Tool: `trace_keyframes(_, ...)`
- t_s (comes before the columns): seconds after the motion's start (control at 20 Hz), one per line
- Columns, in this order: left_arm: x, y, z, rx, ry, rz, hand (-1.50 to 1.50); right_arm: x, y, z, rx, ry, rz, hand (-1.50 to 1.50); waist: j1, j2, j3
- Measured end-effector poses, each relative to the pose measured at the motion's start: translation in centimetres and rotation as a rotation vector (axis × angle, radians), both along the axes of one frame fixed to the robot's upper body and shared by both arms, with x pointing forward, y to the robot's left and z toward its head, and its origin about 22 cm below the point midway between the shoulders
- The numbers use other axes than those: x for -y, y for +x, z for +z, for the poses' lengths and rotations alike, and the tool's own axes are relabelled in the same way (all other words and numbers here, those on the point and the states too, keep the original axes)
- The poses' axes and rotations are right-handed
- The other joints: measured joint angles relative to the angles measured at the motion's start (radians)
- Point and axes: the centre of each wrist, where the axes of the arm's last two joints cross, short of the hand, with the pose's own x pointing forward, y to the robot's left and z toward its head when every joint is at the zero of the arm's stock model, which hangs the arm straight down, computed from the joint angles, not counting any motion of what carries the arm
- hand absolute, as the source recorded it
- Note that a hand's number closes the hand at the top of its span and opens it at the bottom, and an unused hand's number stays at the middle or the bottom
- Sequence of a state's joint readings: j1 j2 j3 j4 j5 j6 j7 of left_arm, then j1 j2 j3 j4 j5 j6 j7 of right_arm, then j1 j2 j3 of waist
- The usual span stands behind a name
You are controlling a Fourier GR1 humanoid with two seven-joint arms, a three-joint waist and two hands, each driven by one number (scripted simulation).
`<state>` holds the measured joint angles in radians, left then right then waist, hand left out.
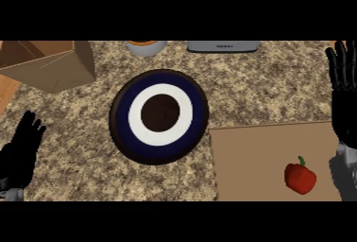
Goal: Pick the bell pepper from the tray and place it in the plate
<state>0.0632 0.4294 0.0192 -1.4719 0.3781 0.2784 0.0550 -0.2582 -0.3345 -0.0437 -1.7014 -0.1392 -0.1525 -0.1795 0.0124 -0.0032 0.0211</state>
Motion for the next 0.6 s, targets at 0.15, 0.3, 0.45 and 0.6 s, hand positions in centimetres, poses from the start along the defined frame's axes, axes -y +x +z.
trace_keyframes(0.15,-0.6,-0.3,0.3,0.018,0.091,-0.027,0.0,0.5,-0.7,-0.8,0.001,0.139,-0.091,-1.5,-0.016,-0.001,-0.011)
trace_keyframes(0.3,-1.3,-0.5,1.0,0.047,0.241,-0.083,0.0,1.1,-1.6,-1.7,-0.004,0.372,-0.246,-1.5,-0.048,-0.007,-0.013)
trace_keyframes(0.45,-1.6,-1.0,1.0,0.046,0.317,-0.125,0.0,4.2,-3.7,-4.8,-0.077,0.354,-0.586,-1.5,-0.082,-0.001,-0.02)
trace_keyframes(0.6,-1.3,-1.5,0.5,0.045,0.363,-0.172,0.0,4.1,-5.7,-6.1,-0.016,0.38,-0.844,-1.5,-0.079,-0.004,-0.021)
